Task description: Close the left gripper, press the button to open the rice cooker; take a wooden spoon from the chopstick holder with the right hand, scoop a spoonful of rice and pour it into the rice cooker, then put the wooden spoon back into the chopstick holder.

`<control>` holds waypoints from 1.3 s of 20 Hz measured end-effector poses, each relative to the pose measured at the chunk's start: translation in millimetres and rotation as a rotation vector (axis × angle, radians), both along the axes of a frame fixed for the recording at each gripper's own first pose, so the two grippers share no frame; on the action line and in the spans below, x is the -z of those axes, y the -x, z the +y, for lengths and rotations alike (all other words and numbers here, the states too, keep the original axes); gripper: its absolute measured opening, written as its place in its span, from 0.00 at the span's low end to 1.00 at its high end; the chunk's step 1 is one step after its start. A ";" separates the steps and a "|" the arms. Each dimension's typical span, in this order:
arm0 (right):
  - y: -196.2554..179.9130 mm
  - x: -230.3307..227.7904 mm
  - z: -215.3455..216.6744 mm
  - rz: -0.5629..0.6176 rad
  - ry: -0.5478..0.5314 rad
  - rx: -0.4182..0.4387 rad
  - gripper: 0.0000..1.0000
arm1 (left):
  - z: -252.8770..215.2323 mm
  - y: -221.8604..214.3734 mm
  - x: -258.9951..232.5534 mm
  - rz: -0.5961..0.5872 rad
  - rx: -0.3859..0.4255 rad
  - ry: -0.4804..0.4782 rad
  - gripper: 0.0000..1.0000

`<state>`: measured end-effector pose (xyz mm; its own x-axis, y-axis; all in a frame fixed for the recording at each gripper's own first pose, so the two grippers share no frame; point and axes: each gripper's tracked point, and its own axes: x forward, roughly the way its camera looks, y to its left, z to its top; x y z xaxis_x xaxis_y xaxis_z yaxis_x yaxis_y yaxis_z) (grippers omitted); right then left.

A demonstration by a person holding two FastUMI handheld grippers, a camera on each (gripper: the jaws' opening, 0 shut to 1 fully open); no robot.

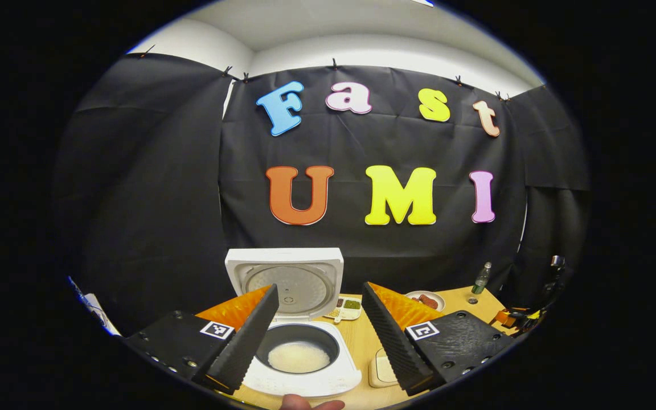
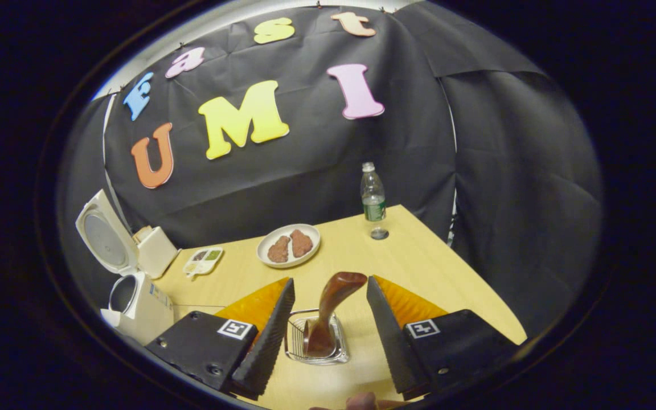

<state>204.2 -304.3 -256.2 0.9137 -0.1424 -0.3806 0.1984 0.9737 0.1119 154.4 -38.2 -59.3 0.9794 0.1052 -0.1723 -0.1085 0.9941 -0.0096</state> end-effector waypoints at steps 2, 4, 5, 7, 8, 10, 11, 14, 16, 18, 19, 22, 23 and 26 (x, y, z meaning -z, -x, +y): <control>8.1 -26.7 3.4 -0.038 0.029 -0.003 0.86 | 8.8 -9.9 -11.0 -0.020 -0.012 0.000 0.94; 17.8 -53.5 7.6 -0.075 0.060 -0.007 0.86 | 21.6 -24.7 -25.5 -0.049 -0.032 -0.001 0.94; 20.9 -66.0 9.2 -0.088 0.076 -0.010 0.87 | 26.2 -31.4 -31.5 -0.060 -0.041 0.004 0.94; 26.4 -89.1 15.9 -0.118 0.094 -0.020 0.99 | 37.6 -45.3 -40.6 -0.065 -0.060 0.003 0.94; 28.9 -98.5 17.6 -0.130 0.105 -0.022 1.00 | 43.0 -52.6 -45.0 -0.067 -0.068 -0.005 0.94; 33.7 -115.8 19.5 -0.153 0.120 -0.023 1.00 | 50.1 -68.4 -53.3 -0.066 -0.076 -0.020 0.94; 36.1 -122.5 21.8 -0.165 0.123 -0.023 0.99 | 53.8 -77.9 -57.8 -0.066 -0.079 -0.030 0.94; 43.9 -137.0 26.5 -0.194 0.114 -0.011 1.00 | 61.1 -108.4 -62.0 -0.068 -0.082 -0.023 0.94; 52.0 -137.3 26.1 -0.192 0.112 0.003 0.99 | 69.2 -128.0 -55.1 -0.057 -0.092 -0.010 0.94; 60.5 -137.7 24.8 -0.186 0.106 0.022 0.99 | 78.4 -150.0 -39.3 -0.024 -0.100 -0.013 0.94; 64.7 -136.5 25.1 -0.183 0.094 0.033 0.99 | 81.0 -163.2 -28.0 0.001 -0.103 -0.016 0.94; 75.8 -129.0 22.2 -0.153 0.076 0.065 1.00 | 91.8 -187.7 -1.3 0.069 -0.111 -0.026 0.94; 79.1 -127.1 20.8 -0.145 0.076 0.076 1.00 | 97.8 -193.9 3.9 0.076 -0.118 -0.033 0.94; 84.0 -128.6 16.5 -0.134 0.091 0.104 0.99 | 107.5 -207.2 26.5 0.136 -0.135 -0.030 0.94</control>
<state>120.2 -287.9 -127.5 0.9337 -0.2674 -0.2381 0.2881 0.9560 0.0560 361.6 69.3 -85.8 0.9241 0.2410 -0.2966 -0.2390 0.9700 0.0437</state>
